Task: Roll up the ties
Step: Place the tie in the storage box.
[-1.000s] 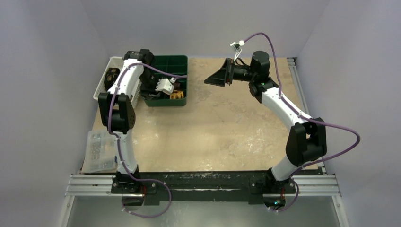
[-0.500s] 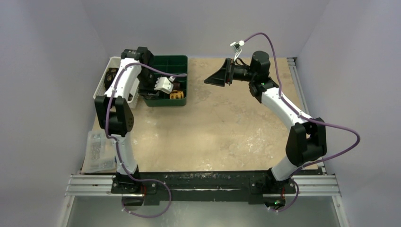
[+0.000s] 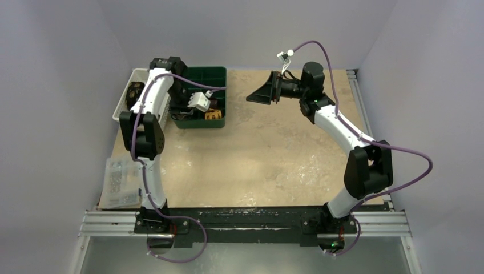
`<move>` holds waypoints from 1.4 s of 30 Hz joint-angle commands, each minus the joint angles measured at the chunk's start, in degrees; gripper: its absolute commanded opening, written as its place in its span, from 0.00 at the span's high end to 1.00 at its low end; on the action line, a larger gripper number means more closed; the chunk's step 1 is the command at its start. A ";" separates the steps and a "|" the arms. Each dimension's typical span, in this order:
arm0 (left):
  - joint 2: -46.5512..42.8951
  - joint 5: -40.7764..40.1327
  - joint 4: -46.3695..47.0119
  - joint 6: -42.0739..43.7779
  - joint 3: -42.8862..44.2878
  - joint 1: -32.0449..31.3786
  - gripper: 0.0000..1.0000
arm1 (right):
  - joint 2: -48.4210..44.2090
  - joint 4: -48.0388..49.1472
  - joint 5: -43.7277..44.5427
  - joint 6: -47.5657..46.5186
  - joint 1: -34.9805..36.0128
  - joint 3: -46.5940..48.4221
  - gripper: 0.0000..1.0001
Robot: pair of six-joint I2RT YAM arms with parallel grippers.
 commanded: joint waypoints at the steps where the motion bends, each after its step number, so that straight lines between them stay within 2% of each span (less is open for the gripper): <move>1: 1.35 1.96 -2.50 -0.01 2.81 -0.19 1.00 | -0.25 0.80 -0.38 -0.75 -0.14 1.41 0.01; 13: -1.22 3.40 -3.32 -0.46 -0.61 -0.21 1.00 | 1.01 1.32 -0.63 -0.29 -0.16 1.96 0.01; 26: 5.96 1.55 0.13 -1.41 2.83 -0.18 1.00 | 0.35 1.07 -0.44 -0.33 -0.14 1.54 0.01; 42: 8.25 -0.95 7.49 0.04 2.84 -0.18 1.00 | 0.73 1.16 0.01 0.21 -0.18 1.84 0.01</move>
